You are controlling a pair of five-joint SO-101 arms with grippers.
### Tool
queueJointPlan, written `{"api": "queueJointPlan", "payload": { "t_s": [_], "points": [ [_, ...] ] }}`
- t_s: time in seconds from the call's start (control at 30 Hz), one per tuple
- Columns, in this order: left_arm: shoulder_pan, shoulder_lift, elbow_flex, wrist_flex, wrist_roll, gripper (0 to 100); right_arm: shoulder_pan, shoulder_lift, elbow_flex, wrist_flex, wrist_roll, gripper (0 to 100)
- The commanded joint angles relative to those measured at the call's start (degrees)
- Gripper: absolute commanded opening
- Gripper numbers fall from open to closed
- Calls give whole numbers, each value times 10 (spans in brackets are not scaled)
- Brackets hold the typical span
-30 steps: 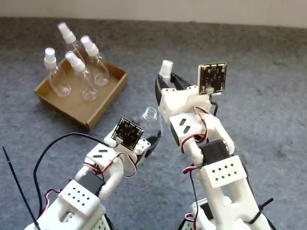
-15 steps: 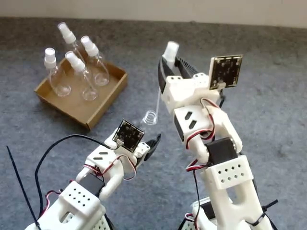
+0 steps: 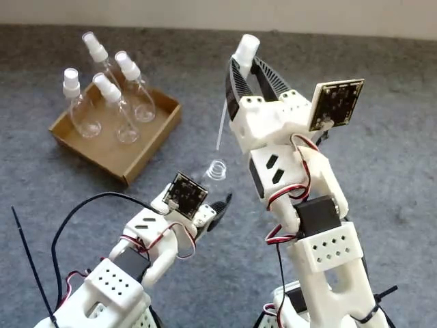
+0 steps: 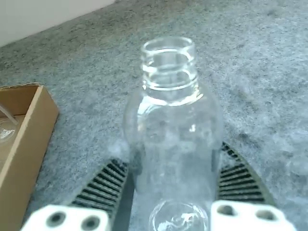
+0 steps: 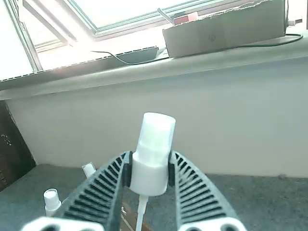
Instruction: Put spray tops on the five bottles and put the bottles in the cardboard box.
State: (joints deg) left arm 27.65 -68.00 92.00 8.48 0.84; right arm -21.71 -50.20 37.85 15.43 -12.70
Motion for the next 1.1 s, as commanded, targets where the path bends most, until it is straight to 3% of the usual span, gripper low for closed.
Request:
{"api": "queueJointPlan", "payload": {
  "t_s": [0.0,0.2,0.7,0.93,1.07],
  "points": [
    [12,-13,-10,-15,7,71,-7,-7,-33,17,2,12],
    [11,-13,-12,-15,7,70,-7,-8,-22,80,2,12],
    [-11,-13,-42,-18,7,70,-8,-9,89,81,2,12],
    [-45,-13,-8,-127,7,70,-13,-9,134,81,2,12],
    [-45,-13,4,-160,7,70,-50,-9,152,82,6,12]
  ]
}}
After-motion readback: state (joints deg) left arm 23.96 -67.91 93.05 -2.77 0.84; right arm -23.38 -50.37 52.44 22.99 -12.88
